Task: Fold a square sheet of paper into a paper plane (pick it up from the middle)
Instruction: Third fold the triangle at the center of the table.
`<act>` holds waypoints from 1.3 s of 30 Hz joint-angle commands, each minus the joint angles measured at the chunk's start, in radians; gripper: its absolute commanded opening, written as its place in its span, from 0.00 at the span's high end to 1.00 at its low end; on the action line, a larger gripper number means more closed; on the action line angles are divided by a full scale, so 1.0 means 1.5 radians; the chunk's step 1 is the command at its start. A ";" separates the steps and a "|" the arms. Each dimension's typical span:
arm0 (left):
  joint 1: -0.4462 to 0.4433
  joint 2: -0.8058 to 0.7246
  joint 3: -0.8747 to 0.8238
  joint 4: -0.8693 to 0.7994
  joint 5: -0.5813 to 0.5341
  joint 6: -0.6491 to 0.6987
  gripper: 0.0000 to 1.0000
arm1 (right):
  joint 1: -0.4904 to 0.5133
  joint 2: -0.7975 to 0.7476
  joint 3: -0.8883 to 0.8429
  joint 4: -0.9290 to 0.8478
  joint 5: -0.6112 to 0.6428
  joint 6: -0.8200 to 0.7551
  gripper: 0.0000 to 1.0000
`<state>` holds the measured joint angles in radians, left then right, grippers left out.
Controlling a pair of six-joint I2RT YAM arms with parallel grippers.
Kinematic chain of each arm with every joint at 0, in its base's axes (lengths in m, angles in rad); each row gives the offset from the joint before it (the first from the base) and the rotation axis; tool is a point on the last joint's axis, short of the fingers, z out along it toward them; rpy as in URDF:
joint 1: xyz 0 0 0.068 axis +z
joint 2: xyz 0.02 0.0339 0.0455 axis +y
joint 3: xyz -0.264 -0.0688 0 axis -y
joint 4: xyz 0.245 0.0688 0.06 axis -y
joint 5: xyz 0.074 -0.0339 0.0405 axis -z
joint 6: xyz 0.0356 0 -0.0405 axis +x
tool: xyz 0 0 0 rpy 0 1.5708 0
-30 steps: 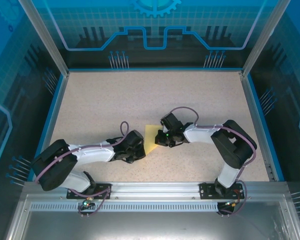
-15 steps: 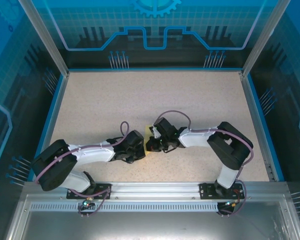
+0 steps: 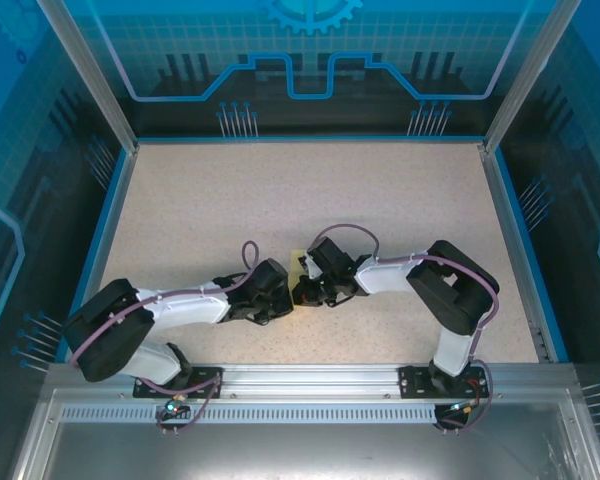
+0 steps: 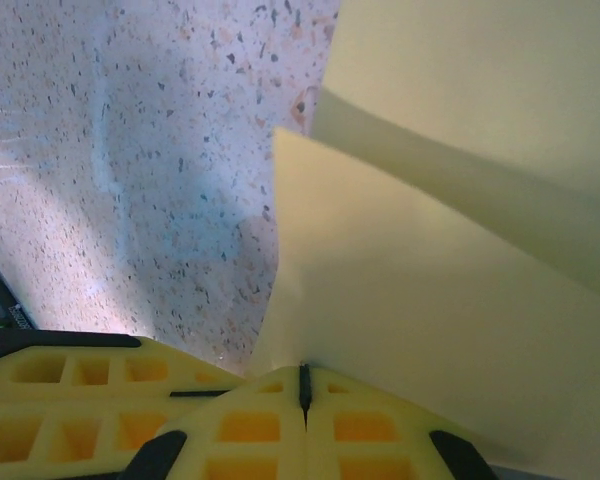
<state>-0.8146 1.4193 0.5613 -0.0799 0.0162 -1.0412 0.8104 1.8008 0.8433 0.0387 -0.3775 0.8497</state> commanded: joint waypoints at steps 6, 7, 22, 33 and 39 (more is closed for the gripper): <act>-0.005 0.021 -0.011 -0.009 -0.016 0.000 1.00 | -0.003 0.021 -0.009 0.018 -0.024 0.017 1.00; -0.005 0.021 -0.013 -0.024 -0.023 -0.003 1.00 | -0.005 0.020 -0.009 0.016 -0.022 0.016 1.00; -0.005 0.032 -0.036 -0.086 -0.009 -0.040 1.00 | -0.148 -0.006 -0.047 -0.018 -0.004 -0.053 1.00; -0.005 0.015 -0.025 -0.089 -0.009 -0.021 1.00 | -0.258 -0.079 -0.060 -0.071 0.000 -0.106 1.00; -0.005 -0.032 0.049 -0.095 -0.029 0.043 0.94 | -0.240 -0.187 -0.039 -0.128 -0.006 -0.092 0.91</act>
<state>-0.8146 1.4086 0.5732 -0.1467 -0.0002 -1.0405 0.4377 1.5806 0.7601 -0.0761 -0.3977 0.7193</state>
